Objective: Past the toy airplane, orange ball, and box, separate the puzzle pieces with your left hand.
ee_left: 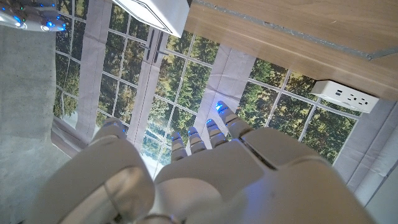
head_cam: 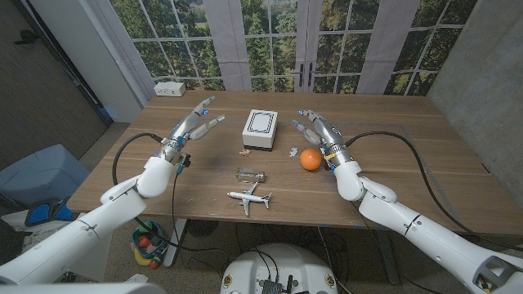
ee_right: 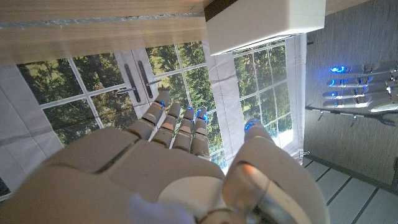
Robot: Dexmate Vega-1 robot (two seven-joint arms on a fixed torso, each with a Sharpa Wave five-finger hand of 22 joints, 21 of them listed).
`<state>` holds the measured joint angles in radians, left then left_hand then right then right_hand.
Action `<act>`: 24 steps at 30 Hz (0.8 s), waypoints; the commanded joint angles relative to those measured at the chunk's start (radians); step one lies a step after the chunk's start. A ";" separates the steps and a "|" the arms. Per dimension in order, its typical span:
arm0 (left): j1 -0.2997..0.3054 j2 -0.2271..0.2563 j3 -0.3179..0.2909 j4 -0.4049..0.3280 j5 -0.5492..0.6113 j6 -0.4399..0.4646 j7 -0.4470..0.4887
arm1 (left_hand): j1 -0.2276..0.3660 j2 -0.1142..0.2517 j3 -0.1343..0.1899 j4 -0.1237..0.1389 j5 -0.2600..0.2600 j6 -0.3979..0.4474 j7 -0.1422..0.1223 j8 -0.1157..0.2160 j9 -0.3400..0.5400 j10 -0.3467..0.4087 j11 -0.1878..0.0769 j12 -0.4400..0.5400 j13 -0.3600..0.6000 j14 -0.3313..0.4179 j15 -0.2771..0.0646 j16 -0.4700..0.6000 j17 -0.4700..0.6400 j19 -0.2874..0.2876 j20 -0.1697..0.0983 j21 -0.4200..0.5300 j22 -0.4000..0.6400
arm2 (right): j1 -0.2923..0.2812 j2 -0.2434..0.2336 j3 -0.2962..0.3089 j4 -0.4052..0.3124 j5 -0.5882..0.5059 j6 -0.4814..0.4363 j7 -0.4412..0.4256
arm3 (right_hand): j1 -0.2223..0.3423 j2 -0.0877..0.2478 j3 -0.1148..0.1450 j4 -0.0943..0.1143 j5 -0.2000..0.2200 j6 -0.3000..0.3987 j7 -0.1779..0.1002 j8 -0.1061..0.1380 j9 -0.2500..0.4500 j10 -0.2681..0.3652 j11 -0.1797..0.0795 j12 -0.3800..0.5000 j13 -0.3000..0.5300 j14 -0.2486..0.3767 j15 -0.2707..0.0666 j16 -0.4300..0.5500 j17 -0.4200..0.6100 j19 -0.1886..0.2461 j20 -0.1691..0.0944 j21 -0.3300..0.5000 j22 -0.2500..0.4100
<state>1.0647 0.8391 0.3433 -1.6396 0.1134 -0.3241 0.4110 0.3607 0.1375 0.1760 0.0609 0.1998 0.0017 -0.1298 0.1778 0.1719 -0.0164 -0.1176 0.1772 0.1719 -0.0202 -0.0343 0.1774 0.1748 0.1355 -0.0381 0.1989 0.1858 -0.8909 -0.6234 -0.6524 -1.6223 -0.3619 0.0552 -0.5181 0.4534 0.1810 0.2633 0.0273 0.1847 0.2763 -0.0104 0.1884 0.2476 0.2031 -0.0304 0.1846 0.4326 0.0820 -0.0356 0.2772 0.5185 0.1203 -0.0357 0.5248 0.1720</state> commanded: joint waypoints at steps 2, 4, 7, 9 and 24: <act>-0.017 -0.068 -0.020 0.089 -0.130 -0.158 -0.065 | -0.063 0.083 0.107 0.092 0.040 0.047 0.055 0.012 -0.001 0.023 0.036 0.014 0.001 -0.005 -0.057 0.006 0.003 -0.022 -0.062 0.004 -0.001 | -0.002 0.034 0.068 0.078 0.200 0.226 0.058 | -0.038 0.014 0.010 0.032 0.000 -0.005 0.012 -0.002 -0.012 -0.011 0.005 0.000 -0.017 -0.017 -0.057 -0.017 -0.013 -0.012 -0.069 -0.012 0.001; -0.023 -0.086 -0.021 0.108 -0.155 -0.187 -0.078 | -0.073 0.086 0.171 0.112 0.056 0.067 0.055 0.011 -0.002 0.030 0.036 0.015 0.001 0.000 -0.069 0.007 0.003 -0.030 -0.079 0.002 -0.002 | -0.004 0.037 0.078 0.079 0.227 0.241 0.077 | -0.052 0.016 0.015 0.044 0.002 -0.006 0.009 -0.002 -0.018 -0.013 0.006 0.000 -0.025 -0.021 -0.061 -0.024 -0.019 -0.016 -0.079 -0.018 0.000; -0.032 -0.118 -0.020 0.140 -0.228 -0.233 -0.118 | -0.081 0.086 0.223 0.120 0.065 0.076 0.052 0.009 -0.002 0.035 0.030 0.015 0.001 0.004 -0.075 0.007 0.003 -0.037 -0.094 0.001 -0.004 | -0.009 0.051 0.094 0.093 0.269 0.280 0.088 | -0.069 0.025 0.033 0.065 0.009 -0.006 0.002 -0.001 -0.028 -0.015 -0.004 0.001 -0.039 -0.025 -0.073 -0.033 -0.030 -0.023 -0.093 -0.028 -0.001; -0.037 -0.139 -0.019 0.160 -0.289 -0.262 -0.156 | -0.085 0.086 0.250 0.122 0.069 0.077 0.048 0.006 -0.002 0.035 0.029 0.015 0.001 0.003 -0.080 0.006 0.003 -0.038 -0.105 0.002 -0.004 | -0.012 0.059 0.105 0.101 0.308 0.305 0.108 | -0.076 0.028 0.045 0.076 0.013 -0.006 -0.004 -0.001 -0.033 -0.014 -0.008 0.002 -0.046 -0.025 -0.080 -0.037 -0.036 -0.023 -0.101 -0.032 -0.001; -0.034 -0.231 -0.036 0.192 -0.537 -0.325 -0.311 | -0.099 0.080 0.295 0.124 0.075 0.078 0.036 0.003 -0.002 0.041 0.022 0.015 0.001 0.008 -0.088 0.007 0.004 -0.031 -0.124 0.005 -0.005 | -0.045 0.120 0.182 0.158 0.552 0.452 0.226 | -0.095 0.024 0.086 0.104 0.025 0.001 -0.003 0.002 -0.047 -0.010 -0.011 0.004 -0.071 -0.018 -0.085 -0.048 -0.056 -0.006 -0.116 -0.040 -0.003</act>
<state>1.0303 0.6791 0.3200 -1.4802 -0.2637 -0.5982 0.2001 0.2697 0.1697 0.4589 0.1863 0.2668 0.0808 -0.0840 0.1817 0.1674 0.0196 -0.0893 0.1859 0.1722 -0.0178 -0.0320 0.1781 0.1746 0.1003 -0.0410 0.1989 0.1813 -0.9171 -0.5456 -0.5216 -1.5089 -0.0104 0.3751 -0.3873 0.3605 0.1976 0.3385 0.1324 0.2049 0.2676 -0.0130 0.1885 0.1997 0.1893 -0.0414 0.1846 0.3616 0.0606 -0.0321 0.2317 0.4631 0.1062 -0.0362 0.4872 0.1674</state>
